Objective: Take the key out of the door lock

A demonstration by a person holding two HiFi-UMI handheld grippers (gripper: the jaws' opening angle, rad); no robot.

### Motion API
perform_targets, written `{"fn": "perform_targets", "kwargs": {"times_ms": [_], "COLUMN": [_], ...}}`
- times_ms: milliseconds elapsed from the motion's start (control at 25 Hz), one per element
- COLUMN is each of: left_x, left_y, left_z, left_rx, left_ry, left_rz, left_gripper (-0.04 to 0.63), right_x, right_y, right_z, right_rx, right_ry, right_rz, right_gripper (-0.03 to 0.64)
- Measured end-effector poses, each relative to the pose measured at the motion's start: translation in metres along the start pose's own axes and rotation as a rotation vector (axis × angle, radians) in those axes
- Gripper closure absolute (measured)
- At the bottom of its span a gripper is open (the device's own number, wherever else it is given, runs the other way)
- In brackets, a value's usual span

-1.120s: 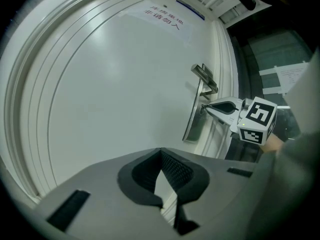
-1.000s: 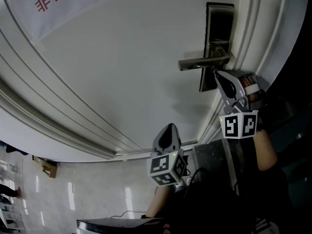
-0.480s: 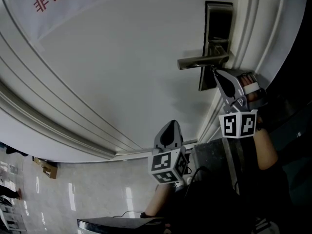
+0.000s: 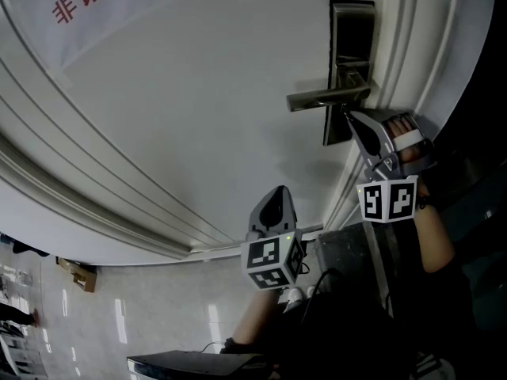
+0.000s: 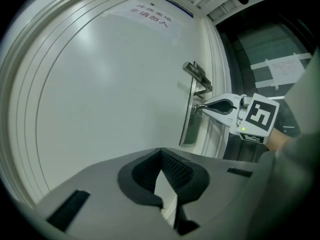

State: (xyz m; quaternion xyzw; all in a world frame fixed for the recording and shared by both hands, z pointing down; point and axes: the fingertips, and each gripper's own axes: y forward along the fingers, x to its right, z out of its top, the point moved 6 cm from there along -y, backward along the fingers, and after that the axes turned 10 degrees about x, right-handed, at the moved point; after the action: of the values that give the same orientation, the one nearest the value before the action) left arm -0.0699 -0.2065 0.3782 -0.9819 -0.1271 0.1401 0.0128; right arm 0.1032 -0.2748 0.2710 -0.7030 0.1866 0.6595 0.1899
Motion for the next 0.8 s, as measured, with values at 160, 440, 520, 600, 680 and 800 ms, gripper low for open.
{"fn": "perform_targets", "kwargs": {"times_ms": [160, 440, 520, 600, 680, 800], "left_x": [-0.003, 0.003, 0.006, 0.008, 0.011, 0.015], "left_y": [0.005, 0.008, 0.008, 0.008, 0.008, 0.008], "left_z": [0.002, 0.002, 0.002, 0.002, 0.003, 0.002], "left_rx": [-0.004, -0.003, -0.001, 0.000, -0.002, -0.008], "left_ry": [0.013, 0.000, -0.003, -0.004, -0.001, 0.004], "left_rz": [0.001, -0.021, -0.028, -0.032, -0.037, -0.052], "left_gripper": [0.595, 0.595, 0.595, 0.595, 0.595, 0.595], "right_x": [-0.001, -0.001, -0.002, -0.002, -0.001, -0.001], "right_y": [-0.001, -0.005, -0.005, -0.005, -0.005, -0.005], "right_z": [0.001, 0.002, 0.002, 0.002, 0.002, 0.002], "right_rx": [-0.005, -0.002, -0.006, -0.006, -0.005, -0.008], "right_ry": [-0.027, -0.030, -0.036, -0.039, -0.039, -0.038], "right_rz": [0.004, 0.012, 0.013, 0.014, 0.015, 0.014], "right_gripper": [0.607, 0.607, 0.607, 0.607, 0.607, 0.607]}}
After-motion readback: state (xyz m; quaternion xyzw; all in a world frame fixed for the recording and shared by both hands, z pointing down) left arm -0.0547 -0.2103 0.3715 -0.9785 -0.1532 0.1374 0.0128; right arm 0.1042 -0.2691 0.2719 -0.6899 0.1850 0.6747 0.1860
